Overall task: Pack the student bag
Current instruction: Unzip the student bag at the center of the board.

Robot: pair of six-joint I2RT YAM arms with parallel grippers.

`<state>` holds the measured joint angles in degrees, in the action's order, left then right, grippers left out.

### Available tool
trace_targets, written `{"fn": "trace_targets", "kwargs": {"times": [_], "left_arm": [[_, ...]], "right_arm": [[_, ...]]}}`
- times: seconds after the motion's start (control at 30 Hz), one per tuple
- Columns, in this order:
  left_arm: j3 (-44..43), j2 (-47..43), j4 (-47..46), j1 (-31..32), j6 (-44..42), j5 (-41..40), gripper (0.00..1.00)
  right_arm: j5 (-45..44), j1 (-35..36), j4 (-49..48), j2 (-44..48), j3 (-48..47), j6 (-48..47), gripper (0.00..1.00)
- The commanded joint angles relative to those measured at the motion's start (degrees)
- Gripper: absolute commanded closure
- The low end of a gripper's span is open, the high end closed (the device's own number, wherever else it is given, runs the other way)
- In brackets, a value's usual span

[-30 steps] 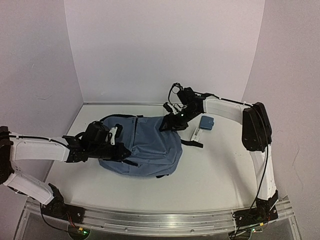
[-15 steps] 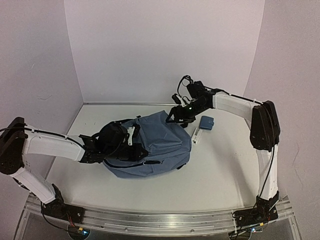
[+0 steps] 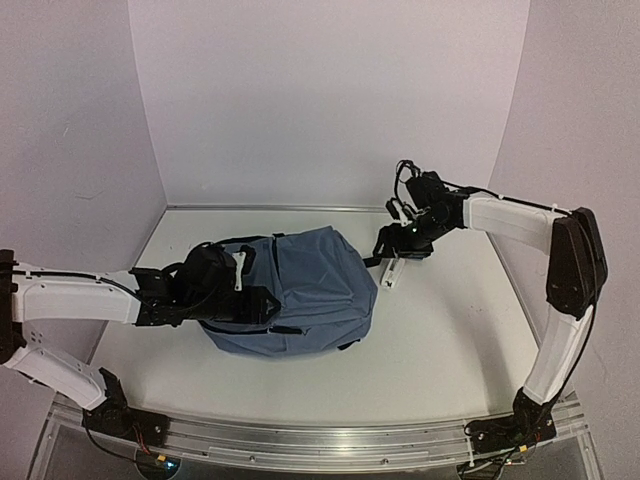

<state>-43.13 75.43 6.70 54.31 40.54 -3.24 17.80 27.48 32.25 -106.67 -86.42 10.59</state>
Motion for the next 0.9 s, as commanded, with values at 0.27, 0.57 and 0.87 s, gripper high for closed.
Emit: {"fn": "trace_targets", "kwargs": {"times": [0.27,0.57,0.87], "left_arm": [[-3.22,-5.32,3.83,-0.16,-1.82,-5.15,0.37],[-3.66,-4.47,4.66,-0.16,-1.51,-5.48,0.36],[-5.76,-4.88,6.94,-0.16,-2.6,-6.57,0.22]], "right_arm": [[-17.64,-3.67,-1.01,-8.96,-4.09,7.09,0.29],[-11.86,-3.69,-0.57,-18.41,-11.86,12.96,0.07],[-16.1,-3.41,0.49,-22.33,-12.67,15.52,0.14]]}}
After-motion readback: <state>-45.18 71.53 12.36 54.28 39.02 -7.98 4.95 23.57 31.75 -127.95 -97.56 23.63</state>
